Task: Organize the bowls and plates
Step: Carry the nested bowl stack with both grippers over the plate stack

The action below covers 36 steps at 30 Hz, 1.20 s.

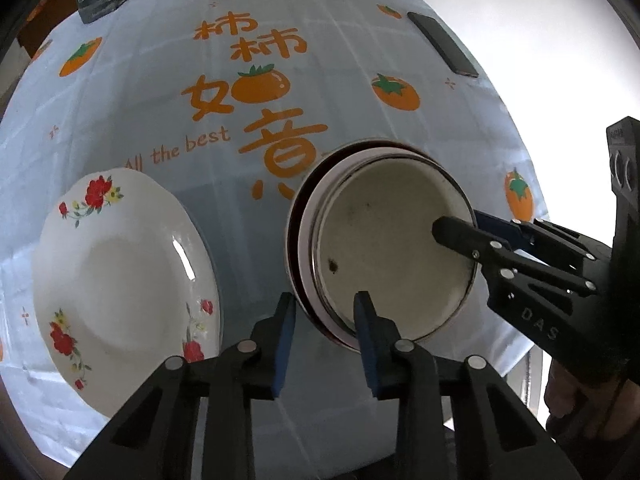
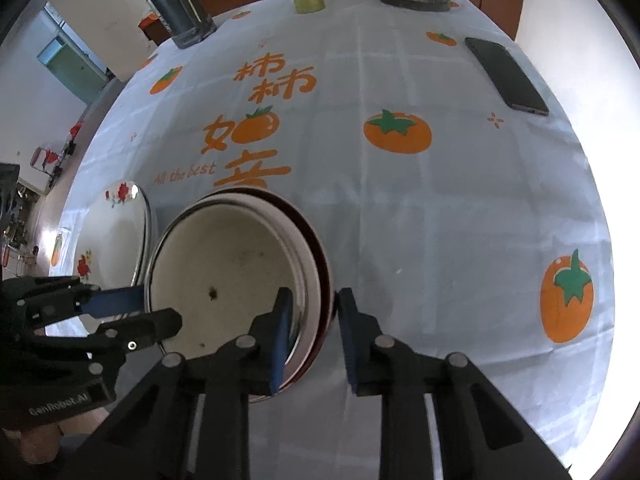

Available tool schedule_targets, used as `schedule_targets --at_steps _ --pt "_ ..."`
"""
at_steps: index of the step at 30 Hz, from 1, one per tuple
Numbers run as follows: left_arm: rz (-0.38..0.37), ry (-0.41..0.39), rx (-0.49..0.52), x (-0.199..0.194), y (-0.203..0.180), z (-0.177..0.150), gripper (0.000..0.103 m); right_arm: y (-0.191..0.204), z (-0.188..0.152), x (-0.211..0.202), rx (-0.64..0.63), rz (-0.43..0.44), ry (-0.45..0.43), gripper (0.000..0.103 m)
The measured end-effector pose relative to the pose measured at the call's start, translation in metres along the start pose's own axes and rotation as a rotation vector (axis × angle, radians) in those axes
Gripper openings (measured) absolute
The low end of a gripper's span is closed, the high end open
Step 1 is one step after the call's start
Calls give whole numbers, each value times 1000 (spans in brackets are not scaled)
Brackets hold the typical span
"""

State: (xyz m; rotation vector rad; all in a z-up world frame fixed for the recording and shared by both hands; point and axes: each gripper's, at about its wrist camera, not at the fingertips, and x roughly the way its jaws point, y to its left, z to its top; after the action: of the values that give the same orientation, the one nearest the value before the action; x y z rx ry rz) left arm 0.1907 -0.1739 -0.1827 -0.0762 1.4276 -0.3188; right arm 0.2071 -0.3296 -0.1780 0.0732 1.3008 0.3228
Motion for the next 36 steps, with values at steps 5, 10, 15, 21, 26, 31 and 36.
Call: schedule_targets --at_steps 5,10,15,21,26,31,36 --pt "-10 -26 -3 -19 2 -4 32 6 2 -9 -9 -10 -7 21" --pt "-11 -58 -32 -41 15 -5 32 21 9 -20 -34 3 -22 21" --pt "10 -91 -61 -59 32 -13 32 48 18 -26 -94 12 -33 21" --pt "45 -133 -102 -81 57 -23 32 82 25 -25 -158 30 -36 21" --pt "56 -167 -142 -99 80 -32 31 109 30 -27 -207 47 -44 21" --pt "68 -177 -182 -105 98 -40 31 134 35 -25 -249 59 -49 21" --pt "77 -170 -223 -105 118 -48 31 156 38 -15 -285 69 -35 21"
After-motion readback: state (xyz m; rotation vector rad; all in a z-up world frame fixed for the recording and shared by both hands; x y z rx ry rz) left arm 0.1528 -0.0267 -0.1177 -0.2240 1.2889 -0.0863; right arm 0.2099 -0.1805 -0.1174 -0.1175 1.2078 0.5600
